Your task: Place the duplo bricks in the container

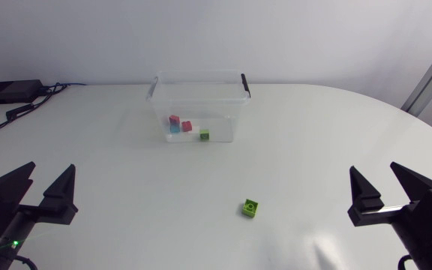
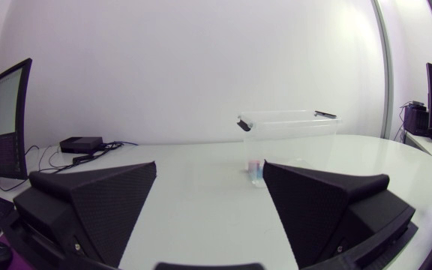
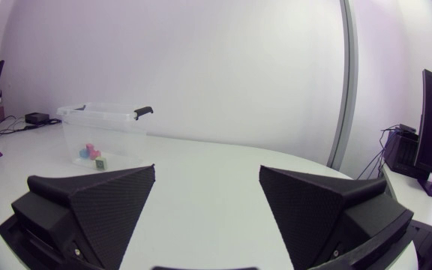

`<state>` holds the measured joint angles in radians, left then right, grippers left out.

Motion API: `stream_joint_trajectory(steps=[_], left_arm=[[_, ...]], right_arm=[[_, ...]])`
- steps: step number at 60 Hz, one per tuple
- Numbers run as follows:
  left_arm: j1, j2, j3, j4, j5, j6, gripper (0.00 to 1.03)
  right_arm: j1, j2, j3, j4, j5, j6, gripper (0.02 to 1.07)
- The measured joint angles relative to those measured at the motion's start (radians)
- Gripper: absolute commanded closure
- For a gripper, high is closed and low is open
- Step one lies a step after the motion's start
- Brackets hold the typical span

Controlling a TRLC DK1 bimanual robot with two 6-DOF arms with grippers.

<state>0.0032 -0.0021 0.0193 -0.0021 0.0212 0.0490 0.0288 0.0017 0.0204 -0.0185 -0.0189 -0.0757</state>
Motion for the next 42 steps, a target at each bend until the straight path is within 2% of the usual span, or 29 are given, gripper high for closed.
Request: stream_joint_trajectory(steps=[10, 26, 35, 42], left_arm=[[0.000, 0.000, 0.000, 0.000, 0.000, 0.000, 0.04], [0.000, 0.000, 0.000, 0.000, 0.000, 0.000, 0.04], [0.000, 0.000, 0.000, 0.000, 0.000, 0.000, 0.04], [0.000, 0.000, 0.000, 0.000, 0.000, 0.000, 0.04]], right_arm=[[0.020, 0.016, 0.000, 0.000, -0.001, -0.015, 0.07], [0.059, 0.282, 0.175, -0.118, -0.045, -0.025, 0.07], [0.189, 0.452, 0.303, -0.250, -0.071, -0.064, 0.07], [0.347, 0.612, 0.372, -0.351, -0.086, -0.114, 0.07]])
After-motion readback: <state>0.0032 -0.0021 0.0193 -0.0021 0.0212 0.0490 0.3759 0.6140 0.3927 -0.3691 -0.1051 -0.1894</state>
